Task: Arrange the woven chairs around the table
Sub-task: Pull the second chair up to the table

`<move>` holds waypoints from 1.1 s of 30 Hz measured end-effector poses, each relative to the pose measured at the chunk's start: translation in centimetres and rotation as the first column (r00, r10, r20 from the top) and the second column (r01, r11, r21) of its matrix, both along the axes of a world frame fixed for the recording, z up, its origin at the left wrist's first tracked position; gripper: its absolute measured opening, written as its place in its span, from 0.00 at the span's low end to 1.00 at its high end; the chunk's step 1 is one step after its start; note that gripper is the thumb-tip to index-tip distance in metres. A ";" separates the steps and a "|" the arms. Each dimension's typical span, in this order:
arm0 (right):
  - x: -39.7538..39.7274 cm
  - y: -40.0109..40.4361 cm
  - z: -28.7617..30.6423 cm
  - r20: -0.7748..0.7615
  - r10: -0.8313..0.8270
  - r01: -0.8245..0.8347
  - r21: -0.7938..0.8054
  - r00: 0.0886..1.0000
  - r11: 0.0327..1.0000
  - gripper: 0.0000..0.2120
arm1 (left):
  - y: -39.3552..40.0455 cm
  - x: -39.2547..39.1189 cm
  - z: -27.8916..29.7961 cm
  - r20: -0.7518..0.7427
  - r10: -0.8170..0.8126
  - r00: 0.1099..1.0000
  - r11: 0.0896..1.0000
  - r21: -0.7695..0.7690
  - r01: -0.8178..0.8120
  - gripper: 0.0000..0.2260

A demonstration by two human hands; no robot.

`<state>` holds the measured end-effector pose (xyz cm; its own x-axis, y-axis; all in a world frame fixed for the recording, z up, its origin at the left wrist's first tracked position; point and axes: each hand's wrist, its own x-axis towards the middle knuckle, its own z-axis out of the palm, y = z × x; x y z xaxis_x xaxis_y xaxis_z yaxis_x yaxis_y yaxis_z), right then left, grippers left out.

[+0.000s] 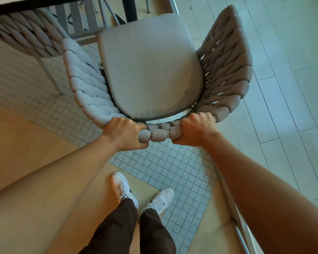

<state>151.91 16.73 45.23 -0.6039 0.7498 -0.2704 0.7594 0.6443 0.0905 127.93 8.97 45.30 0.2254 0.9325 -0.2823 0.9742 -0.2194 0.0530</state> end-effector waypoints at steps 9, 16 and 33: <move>-0.4 -2.9 -0.1 -0.038 0.000 0.001 0.008 0.999 1.000 0.27 | -1.6 -1.2 0.5 0.001 -0.045 0.999 0.999 -0.030 0.045 0.31; -0.9 -1.7 -0.4 -0.090 0.040 -0.039 0.014 0.995 0.999 0.25 | -0.9 -2.1 0.4 0.001 -0.073 0.997 0.997 -0.024 0.073 0.30; -3.4 -1.5 0.6 -0.049 0.040 -0.042 -0.059 0.998 0.997 0.25 | -0.4 -5.2 0.1 0.022 -0.078 0.997 0.996 -0.052 0.079 0.29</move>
<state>148.53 15.22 45.78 -0.6471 0.7074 -0.2844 0.7347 0.6782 0.0151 122.77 8.59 45.35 0.3032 0.8955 -0.3257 0.9527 -0.2914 0.0857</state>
